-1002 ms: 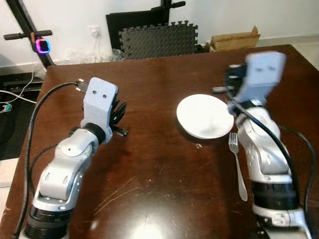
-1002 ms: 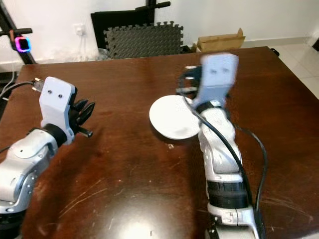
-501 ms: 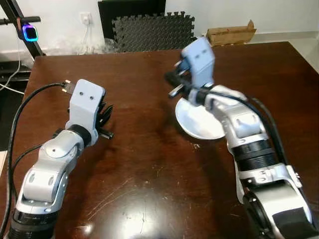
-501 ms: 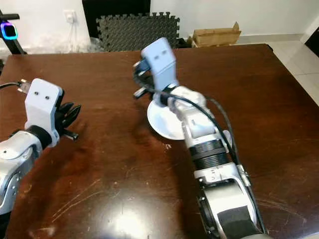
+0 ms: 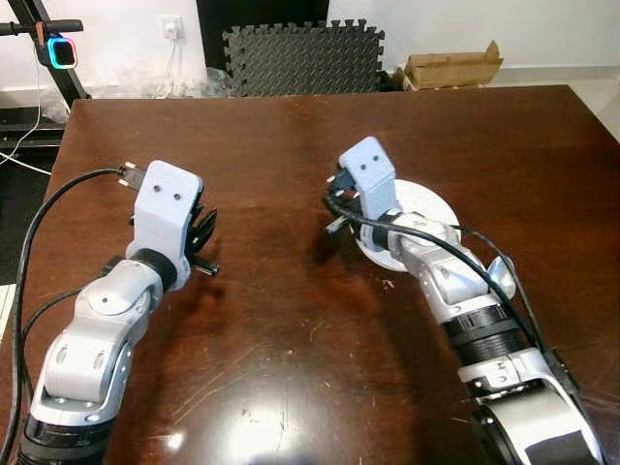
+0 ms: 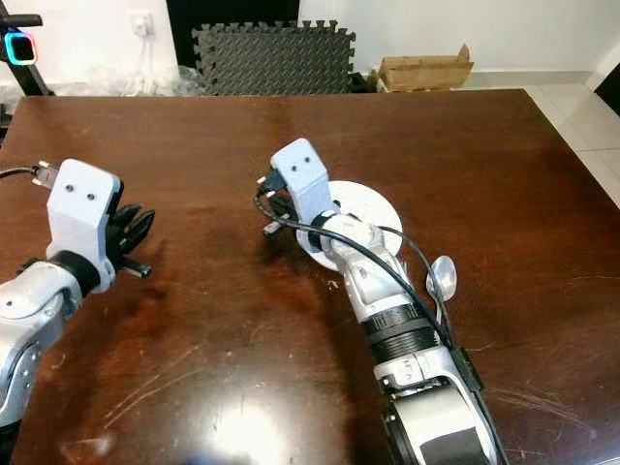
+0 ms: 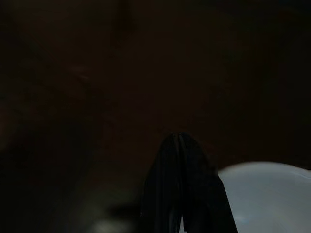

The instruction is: Setting the table

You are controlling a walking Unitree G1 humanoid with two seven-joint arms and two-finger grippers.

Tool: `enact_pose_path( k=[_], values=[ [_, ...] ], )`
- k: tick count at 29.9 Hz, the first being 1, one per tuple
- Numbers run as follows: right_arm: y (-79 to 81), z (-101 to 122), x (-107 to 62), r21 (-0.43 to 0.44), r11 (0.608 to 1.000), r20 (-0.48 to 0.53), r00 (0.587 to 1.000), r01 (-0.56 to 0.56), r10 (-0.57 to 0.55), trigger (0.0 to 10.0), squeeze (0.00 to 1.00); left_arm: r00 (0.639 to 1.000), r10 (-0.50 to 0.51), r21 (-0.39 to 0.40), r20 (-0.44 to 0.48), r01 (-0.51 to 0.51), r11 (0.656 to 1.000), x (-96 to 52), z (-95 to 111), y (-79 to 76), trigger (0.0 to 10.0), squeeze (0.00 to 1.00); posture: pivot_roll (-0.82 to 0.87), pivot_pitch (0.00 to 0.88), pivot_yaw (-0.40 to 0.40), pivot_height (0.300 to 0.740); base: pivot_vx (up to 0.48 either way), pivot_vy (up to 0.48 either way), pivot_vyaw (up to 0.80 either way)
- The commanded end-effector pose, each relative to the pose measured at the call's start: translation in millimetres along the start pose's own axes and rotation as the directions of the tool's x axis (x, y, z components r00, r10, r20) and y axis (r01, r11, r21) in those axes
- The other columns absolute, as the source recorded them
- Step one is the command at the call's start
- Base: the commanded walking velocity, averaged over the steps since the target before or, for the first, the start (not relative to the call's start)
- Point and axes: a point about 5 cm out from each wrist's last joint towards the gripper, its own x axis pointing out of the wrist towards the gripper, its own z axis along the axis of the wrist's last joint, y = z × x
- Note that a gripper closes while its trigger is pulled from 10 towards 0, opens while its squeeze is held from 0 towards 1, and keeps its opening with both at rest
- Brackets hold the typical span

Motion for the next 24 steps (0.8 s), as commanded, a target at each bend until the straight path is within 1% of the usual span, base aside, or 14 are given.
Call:
enact_pose_path(
  k=[1, 5, 6, 8, 9, 10, 13, 16, 18, 19, 21, 24],
  values=[
    [1.6, -12.6, -5.8, 0.021, 1.0, -0.031, 0.999, 0.005, -0.005, 10.0, 0.0, 1.0, -0.014, 0.002, -0.014, 0.014, 1.0, 0.7, -2.7, -2.2, 10.0, 0.0, 0.07, 0.224, 0.022, 0.74, 0.0, 0.0, 0.0],
    [2.8, -16.9, -10.3, -0.015, 1.0, -0.044, 0.999, 0.019, -0.019, 10.0, 0.0, 1.0, -0.017, 0.004, -0.013, 0.017, 1.0, 1.4, -2.4, -2.7, 10.0, 0.0, 0.07, 0.221, 0.024, 0.74, 0.0, 0.0, 0.0],
    [2.1, -18.3, -14.7, -0.047, 0.999, -0.055, 0.998, 0.027, -0.03, 10.0, 0.0, 1.0, -0.018, 0.004, -0.012, 0.018, 1.0, 1.6, -2.2, -2.9, 10.0, 0.0, 0.07, 0.221, 0.024, 0.74, 0.0, 0.0, 0.0],
    [1.7, -18.6, -16.3, -0.054, 0.998, -0.058, 0.998, 0.029, -0.033, 10.0, 0.0, 1.0, -0.019, 0.005, -0.012, 0.019, 1.0, 1.6, -2.2, -2.9, 10.0, 0.0, 0.07, 0.221, 0.024, 0.74, 0.0, 0.0, 0.0],
    [1.0, -19.0, -19.4, -0.09, 0.995, -0.068, 0.997, 0.033, -0.039, 10.0, 0.0, 1.0, -0.019, 0.005, -0.012, 0.019, 1.0, 1.7, -2.3, -2.6, 10.0, 0.0, 0.07, 0.218, 0.026, 0.74, 0.0, 0.0, 0.0],
    [1.0, -19.0, -19.4, -0.09, 0.995, -0.068, 0.997, 0.033, -0.039, 10.0, 0.0, 1.0, -0.019, 0.005, -0.012, 0.019, 1.0, 1.7, -2.3, -2.6, 10.0, 0.0, 0.07, 0.218, 0.026, 0.74, 0.0, 0.0, 0.0],
    [0.9, -22.1, -27.0, -0.147, 0.988, -0.083, 0.995, 0.045, -0.057, 10.0, 0.0, 1.0, -0.021, 0.008, -0.013, 0.021, 1.0, 2.4, -2.7, -1.5, 10.0, 0.0, 0.07, 0.213, 0.032, 0.74, 0.0, 0.0, 0.0],
    [0.4, -19.3, -31.3, -0.138, 0.988, -0.053, 0.995, 0.072, -0.08, 10.0, 0.0, 1.0, -0.026, 0.009, -0.01, 0.026, 1.0, 3.9, -1.5, -2.3, 10.0, 0.0, 0.07, 0.21, 0.035, 0.74, 0.0, 0.0, 0.0],
    [-1.1, -17.0, -33.1, -0.159, 0.983, -0.042, 0.995, 0.088, -0.096, 10.0, 0.0, 1.0, -0.029, 0.009, -0.008, 0.029, 1.0, 4.2, -1.0, -3.0, 10.0, 0.0, 0.07, 0.21, 0.035, 0.74, 0.0, 0.0, 0.0],
    [-2.0, -14.4, -35.3, -0.184, 0.978, -0.031, 0.994, 0.099, -0.106, 10.0, 0.0, 1.0, -0.03, 0.01, -0.007, 0.03, 1.0, 4.4, -0.8, -3.2, 10.0, 0.0, 0.07, 0.208, 0.035, 0.74, 0.0, 0.0, 0.0],
    [-1.8, -11.0, -42.7, -0.22, 0.97, -0.024, 0.993, 0.106, -0.114, 10.0, 0.0, 0.999, -0.031, 0.01, -0.007, 0.031, 0.999, 4.4, -1.2, -3.6, 10.0, 0.0, 0.07, 0.207, 0.034, 0.74, 0.0, 0.0, 0.0],
    [1.7, -9.9, -49.2, -0.238, 0.966, -0.018, 0.994, 0.101, -0.108, 10.0, 0.0, 0.999, -0.033, 0.009, -0.006, 0.033, 0.999, 4.1, -1.3, -4.1, 10.0, 0.0, 0.07, 0.207, 0.031, 0.74, 0.0, 0.0, 0.0]
  ],
)
